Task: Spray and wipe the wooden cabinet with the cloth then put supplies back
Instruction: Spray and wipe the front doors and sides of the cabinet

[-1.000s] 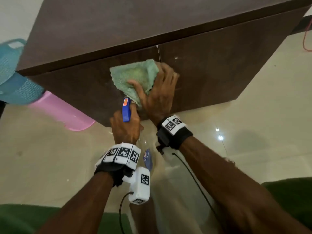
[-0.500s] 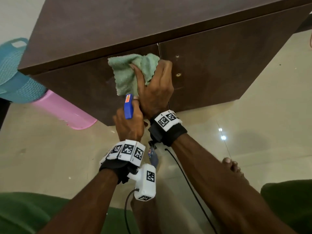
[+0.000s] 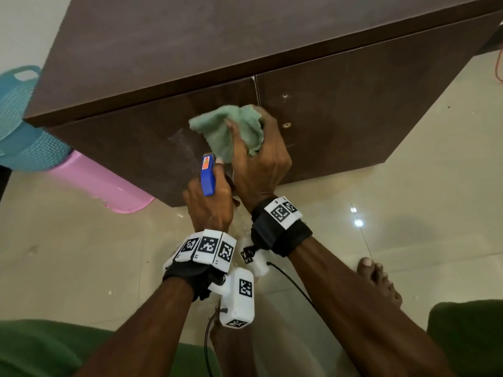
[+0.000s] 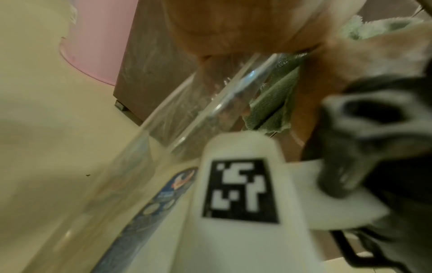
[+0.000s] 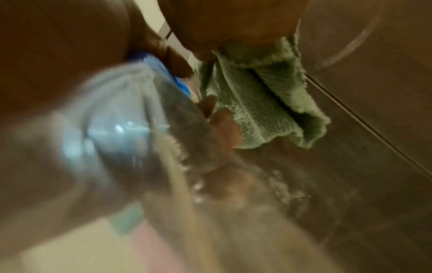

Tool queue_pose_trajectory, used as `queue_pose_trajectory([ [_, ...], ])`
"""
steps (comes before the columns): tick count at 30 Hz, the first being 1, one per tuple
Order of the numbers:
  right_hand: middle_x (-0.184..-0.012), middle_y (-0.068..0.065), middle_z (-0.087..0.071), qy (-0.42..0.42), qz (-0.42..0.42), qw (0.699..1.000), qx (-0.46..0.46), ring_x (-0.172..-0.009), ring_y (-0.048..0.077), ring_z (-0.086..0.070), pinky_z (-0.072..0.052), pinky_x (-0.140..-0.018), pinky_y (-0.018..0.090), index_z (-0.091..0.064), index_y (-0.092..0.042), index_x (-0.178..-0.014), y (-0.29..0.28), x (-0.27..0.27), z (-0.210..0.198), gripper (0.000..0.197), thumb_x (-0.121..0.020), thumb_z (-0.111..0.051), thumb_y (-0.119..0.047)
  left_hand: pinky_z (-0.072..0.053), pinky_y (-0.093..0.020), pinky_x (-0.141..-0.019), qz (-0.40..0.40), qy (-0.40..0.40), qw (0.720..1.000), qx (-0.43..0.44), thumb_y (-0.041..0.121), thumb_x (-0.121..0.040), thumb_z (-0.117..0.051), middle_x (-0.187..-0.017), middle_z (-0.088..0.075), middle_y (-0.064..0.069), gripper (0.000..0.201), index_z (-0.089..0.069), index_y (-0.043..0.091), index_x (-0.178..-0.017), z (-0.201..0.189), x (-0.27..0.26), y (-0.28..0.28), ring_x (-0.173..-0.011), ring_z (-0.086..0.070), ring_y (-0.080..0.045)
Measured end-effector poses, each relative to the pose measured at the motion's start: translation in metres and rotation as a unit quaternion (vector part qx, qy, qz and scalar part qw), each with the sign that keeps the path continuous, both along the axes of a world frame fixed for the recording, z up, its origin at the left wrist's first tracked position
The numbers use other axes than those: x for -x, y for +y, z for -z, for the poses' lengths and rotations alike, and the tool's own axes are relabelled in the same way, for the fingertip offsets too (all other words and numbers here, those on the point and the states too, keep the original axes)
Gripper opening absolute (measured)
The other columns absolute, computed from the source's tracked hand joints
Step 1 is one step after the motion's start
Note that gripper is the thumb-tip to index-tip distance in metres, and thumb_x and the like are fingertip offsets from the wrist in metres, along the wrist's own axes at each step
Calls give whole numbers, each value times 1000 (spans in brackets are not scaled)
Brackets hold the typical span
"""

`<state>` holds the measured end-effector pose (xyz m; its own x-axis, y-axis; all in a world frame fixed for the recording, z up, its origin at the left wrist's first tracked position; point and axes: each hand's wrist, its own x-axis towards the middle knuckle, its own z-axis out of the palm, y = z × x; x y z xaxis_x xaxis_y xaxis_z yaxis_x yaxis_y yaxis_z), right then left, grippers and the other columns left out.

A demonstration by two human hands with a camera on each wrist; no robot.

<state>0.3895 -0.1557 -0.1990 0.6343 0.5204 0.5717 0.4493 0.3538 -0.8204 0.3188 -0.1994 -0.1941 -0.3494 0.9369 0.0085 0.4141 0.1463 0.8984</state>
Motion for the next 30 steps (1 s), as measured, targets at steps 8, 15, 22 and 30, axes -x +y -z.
queue_pose_trajectory([
  [8, -138, 12, -56, -424, -12, 902, -84, -131, 28, -49, -40, -109, 36, -56, -7, -132, 38, -3, -11, 43, -91, -48, -2, -56, -56, -79, -41, -15, 999, 28, 45, -96, -51, -59, -64, -9, 49, -51, 21, -53, -9, 11, 3, -73, -62, -41],
  [15, -145, 8, -50, -595, -61, 793, -119, -136, 24, -45, -41, -110, 37, -48, -6, -140, 39, -18, -4, 46, -95, -54, -14, -54, -68, -82, -26, 17, 999, 25, 64, -80, -43, -79, -72, -19, 39, -66, 38, -62, 20, 27, 0, -83, -65, -52],
  [22, -143, 30, -42, -521, -198, 822, -116, -137, 36, -41, -38, -112, 43, -43, 9, -137, 38, -13, -39, 42, -97, -30, 8, -56, -63, -84, -73, 0, 997, 18, 63, -76, -43, -65, -72, -5, 38, -69, 42, -59, -8, 23, -10, -88, -66, -51],
  [30, -130, 29, -57, -567, -275, 749, -203, -126, 35, -55, -45, -104, 47, -68, 6, -80, 55, 71, -12, 18, -91, -53, 7, -43, -42, -95, -118, -36, 992, 30, 47, -92, -46, -96, -73, -25, 42, -62, 9, -82, 15, 65, -1, -101, -59, -49],
])
